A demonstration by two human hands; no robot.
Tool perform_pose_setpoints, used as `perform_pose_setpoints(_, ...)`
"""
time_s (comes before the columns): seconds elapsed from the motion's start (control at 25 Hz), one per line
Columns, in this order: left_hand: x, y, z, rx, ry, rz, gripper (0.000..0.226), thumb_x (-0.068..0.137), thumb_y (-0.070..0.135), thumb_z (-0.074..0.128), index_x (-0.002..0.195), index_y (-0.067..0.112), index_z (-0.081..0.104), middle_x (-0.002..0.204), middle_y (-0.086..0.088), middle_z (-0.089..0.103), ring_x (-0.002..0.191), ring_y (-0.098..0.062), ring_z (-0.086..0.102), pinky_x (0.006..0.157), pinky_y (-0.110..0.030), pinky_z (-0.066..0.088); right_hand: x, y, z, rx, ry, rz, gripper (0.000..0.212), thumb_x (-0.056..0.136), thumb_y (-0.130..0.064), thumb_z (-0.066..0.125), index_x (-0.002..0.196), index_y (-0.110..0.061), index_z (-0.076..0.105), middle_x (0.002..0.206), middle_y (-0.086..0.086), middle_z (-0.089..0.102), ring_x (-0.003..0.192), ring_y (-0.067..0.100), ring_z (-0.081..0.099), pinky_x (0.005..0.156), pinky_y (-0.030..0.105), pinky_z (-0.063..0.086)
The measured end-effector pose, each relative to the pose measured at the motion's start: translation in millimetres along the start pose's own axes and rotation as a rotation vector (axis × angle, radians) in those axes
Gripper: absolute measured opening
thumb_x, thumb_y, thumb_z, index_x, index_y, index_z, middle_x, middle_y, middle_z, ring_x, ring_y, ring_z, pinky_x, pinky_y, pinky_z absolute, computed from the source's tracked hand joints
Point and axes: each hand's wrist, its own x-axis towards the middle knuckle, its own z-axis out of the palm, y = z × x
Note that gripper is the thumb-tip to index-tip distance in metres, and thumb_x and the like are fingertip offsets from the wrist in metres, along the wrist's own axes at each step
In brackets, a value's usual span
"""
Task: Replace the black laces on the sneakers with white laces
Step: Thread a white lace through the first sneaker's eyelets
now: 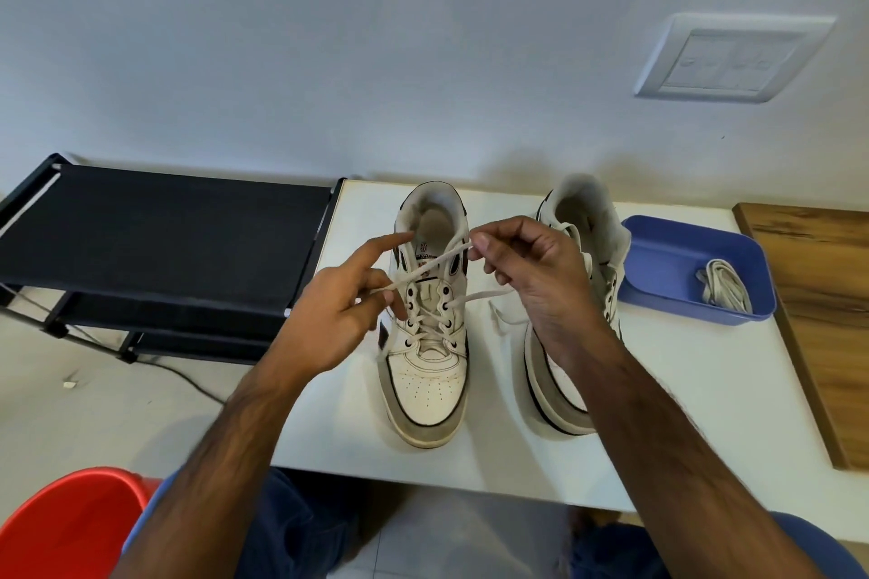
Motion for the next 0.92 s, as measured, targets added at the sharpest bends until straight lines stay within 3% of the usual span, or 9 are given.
perform_pose_setpoints(0.12,1,-2,-1,-0.003,0.079,0.017,0.039,0.101,0.02,0.058,0.138,0.031,0.054,0.097,0.015,0.074,0.091,-0.007,0.065,0.083,-0.036,0.052,0,0,-1,-0.044,-0.047,-0.044,0.013,0.091,0.001,0.068,0.102,0.006,0.074,0.08,0.01,0.076,0.066,0.007,0.061,0.064,0.016,0.047)
perform_pose_setpoints(0.2,0,7,4,-0.051,0.083,0.053,0.041,0.096,0.039,0.059,0.136,0.032,0.056,0.115,0.015,0.068,0.107,-0.01,0.063,0.085,-0.03,0.049,-1,2,4,-0.08,-0.094,-0.065,0.013,0.09,0.003,0.068,0.102,0.006,0.075,0.081,0.008,0.076,0.068,0.004,0.065,0.067,0.014,0.049)
perform_pose_setpoints(0.28,1,15,13,-0.106,0.078,0.1,0.043,0.094,0.044,0.061,0.136,0.03,0.056,0.124,0.015,0.064,0.117,-0.012,0.06,0.089,-0.022,0.046,-2,6,10,-0.133,-0.13,-0.087,0.011,0.089,0.002,0.071,0.098,0.001,0.077,0.084,0.003,0.078,0.078,0.007,0.071,0.076,0.019,0.053)
perform_pose_setpoints(0.4,3,19,27,-0.175,0.103,0.114,0.032,0.096,0.029,0.067,0.128,0.029,0.061,0.107,0.013,0.071,0.101,-0.015,0.068,0.083,-0.025,0.051,-3,13,16,-0.147,-0.152,-0.082,0.01,0.088,-0.001,0.074,0.096,-0.005,0.078,0.092,0.006,0.079,0.091,0.021,0.075,0.085,0.033,0.059)
perform_pose_setpoints(0.48,5,18,28,-0.238,0.14,0.046,0.028,0.094,0.019,0.071,0.121,0.025,0.065,0.088,0.007,0.076,0.081,-0.017,0.073,0.077,-0.034,0.057,-3,16,16,-0.14,-0.154,-0.075,0.01,0.087,-0.001,0.075,0.095,-0.006,0.078,0.092,0.008,0.078,0.088,0.022,0.075,0.082,0.033,0.06)
perform_pose_setpoints(0.56,6,16,26,-0.257,0.199,-0.003,0.02,0.09,0.015,0.073,0.109,0.02,0.069,0.081,0.006,0.077,0.071,-0.015,0.073,0.072,-0.034,0.059,-2,17,15,-0.136,-0.137,-0.069,0.009,0.087,-0.001,0.075,0.093,-0.007,0.077,0.088,0.011,0.077,0.083,0.019,0.073,0.077,0.029,0.059)
perform_pose_setpoints(0.68,9,11,23,-0.27,0.311,-0.052,0.006,0.089,0.012,0.075,0.092,0.012,0.07,0.079,0.005,0.077,0.069,-0.011,0.071,0.066,-0.025,0.055,0,21,10,-0.186,-0.038,-0.023,0.006,0.09,-0.002,0.071,0.094,-0.007,0.073,0.085,0.008,0.076,0.079,0.016,0.071,0.074,0.028,0.057)
perform_pose_setpoints(0.76,11,7,21,-0.164,0.344,-0.084,0.005,0.088,0.018,0.077,0.087,0.019,0.072,0.082,0.008,0.075,0.072,-0.008,0.067,0.066,-0.02,0.05,0,25,7,-0.325,0.03,0.045,0.007,0.091,-0.009,0.073,0.097,-0.013,0.072,0.087,-0.001,0.075,0.078,0.006,0.07,0.073,0.023,0.054)
perform_pose_setpoints(0.92,12,1,24,0.085,0.277,-0.039,0.012,0.087,0.018,0.077,0.095,0.027,0.078,0.095,0.01,0.062,0.084,-0.002,0.059,0.068,-0.007,0.042,-8,30,13,-0.52,0.017,0.15,0.035,0.08,-0.035,0.084,0.104,-0.025,0.061,0.092,-0.007,0.068,0.078,0.004,0.066,0.066,0.019,0.053)
